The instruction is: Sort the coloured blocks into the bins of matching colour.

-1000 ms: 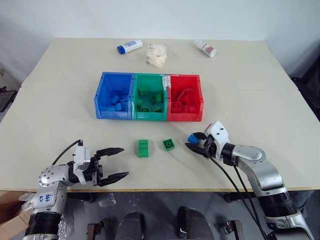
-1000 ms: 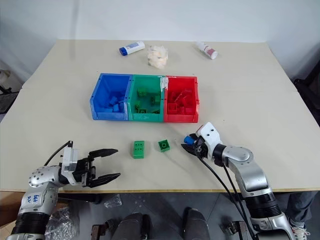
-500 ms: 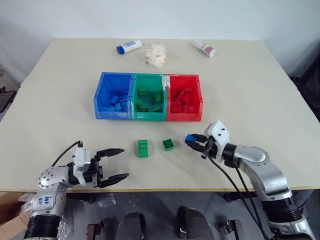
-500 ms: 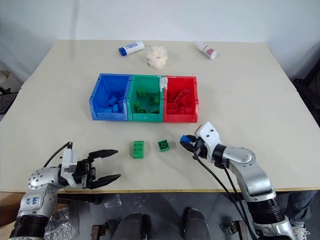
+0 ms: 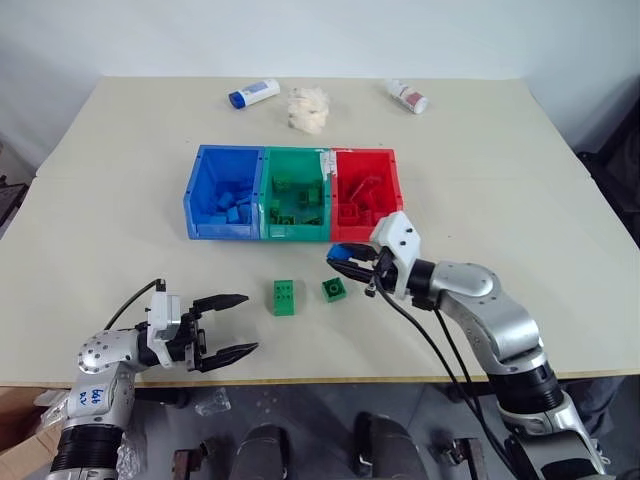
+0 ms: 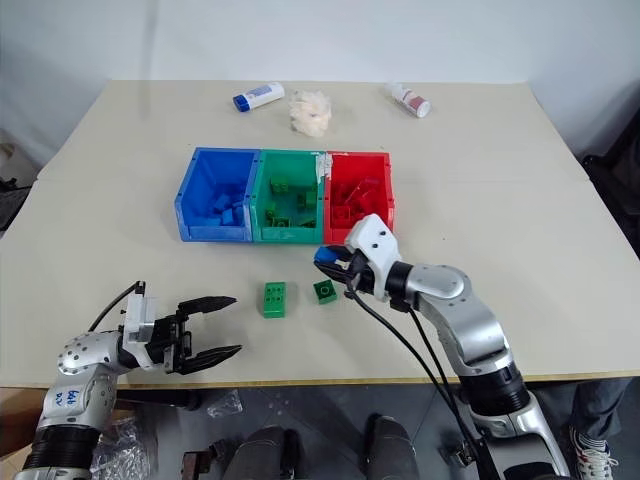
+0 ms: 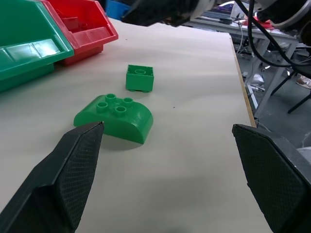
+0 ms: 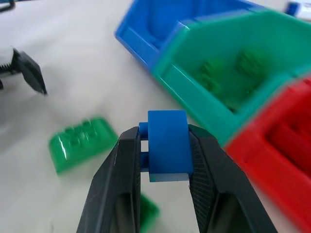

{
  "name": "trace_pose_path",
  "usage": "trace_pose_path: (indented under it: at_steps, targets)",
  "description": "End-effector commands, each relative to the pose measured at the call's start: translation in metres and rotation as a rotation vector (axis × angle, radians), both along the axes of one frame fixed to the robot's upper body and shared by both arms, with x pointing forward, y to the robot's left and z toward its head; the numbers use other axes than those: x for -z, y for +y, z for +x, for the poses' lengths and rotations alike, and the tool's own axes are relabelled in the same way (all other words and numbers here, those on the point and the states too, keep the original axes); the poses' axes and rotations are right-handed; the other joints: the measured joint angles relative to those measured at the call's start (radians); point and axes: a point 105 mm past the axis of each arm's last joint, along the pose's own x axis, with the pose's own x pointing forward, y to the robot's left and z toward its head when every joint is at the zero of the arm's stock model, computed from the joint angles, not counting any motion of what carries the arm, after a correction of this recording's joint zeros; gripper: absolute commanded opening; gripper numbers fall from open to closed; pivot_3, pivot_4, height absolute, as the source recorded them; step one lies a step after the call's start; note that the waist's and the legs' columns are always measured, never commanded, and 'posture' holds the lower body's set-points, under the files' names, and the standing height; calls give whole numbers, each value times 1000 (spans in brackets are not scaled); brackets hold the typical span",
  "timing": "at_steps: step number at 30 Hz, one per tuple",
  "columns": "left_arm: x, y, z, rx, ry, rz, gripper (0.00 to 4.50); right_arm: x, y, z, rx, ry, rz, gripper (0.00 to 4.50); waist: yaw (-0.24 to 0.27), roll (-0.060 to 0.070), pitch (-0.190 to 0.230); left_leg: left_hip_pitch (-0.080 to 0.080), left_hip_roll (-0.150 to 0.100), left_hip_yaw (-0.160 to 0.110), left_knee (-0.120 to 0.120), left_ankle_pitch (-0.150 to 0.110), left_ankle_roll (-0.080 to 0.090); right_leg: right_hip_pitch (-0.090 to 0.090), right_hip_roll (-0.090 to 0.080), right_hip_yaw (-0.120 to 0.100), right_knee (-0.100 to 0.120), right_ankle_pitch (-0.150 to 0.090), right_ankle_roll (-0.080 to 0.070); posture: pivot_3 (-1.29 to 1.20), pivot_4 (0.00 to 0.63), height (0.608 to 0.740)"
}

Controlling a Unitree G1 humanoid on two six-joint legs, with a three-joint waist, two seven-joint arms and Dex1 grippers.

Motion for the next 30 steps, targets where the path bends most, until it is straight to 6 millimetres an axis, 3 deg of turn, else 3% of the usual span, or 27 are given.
trace_pose_path:
  at_steps: [1,5,14,21,25,30]
  targets:
    - [-7,1,-4,-8,-39,-12,4500,-18,26,7,-67,-67,28,916,-9,0,0,0,0,0,0,0,0,0,0,0,0,0,0,0,150,740]
    - [-7,2,-6,-27,-45,-13,4500,-32,61,23,-112,-122,46,916,-16,0,0,0,0,0,0,0,0,0,0,0,1,0,0,0,150,740]
    - [-13,8,-5,-100,-81,-25,4500,-51,110,39,-177,-176,92,916,-18,0,0,0,0,1,-1,0,-1,-1,0,0,1,0,0,0,150,740]
    - [-17,15,-4,-136,-93,-19,4500,-72,158,53,-143,-228,131,916,-41,0,0,0,1,1,-3,1,-2,-2,1,0,2,-1,-1,0,150,740]
    - [-22,13,-2,-137,-107,-17,4500,-80,170,67,6,-244,150,2254,-39,0,0,0,1,1,-3,1,-3,-2,1,0,2,-1,-1,0,150,740]
    - [-23,14,-1,-135,-107,-13,4500,-82,168,64,-43,-259,174,3919,-43,0,0,0,2,2,-3,1,-3,-3,1,0,2,-1,-1,0,150,740]
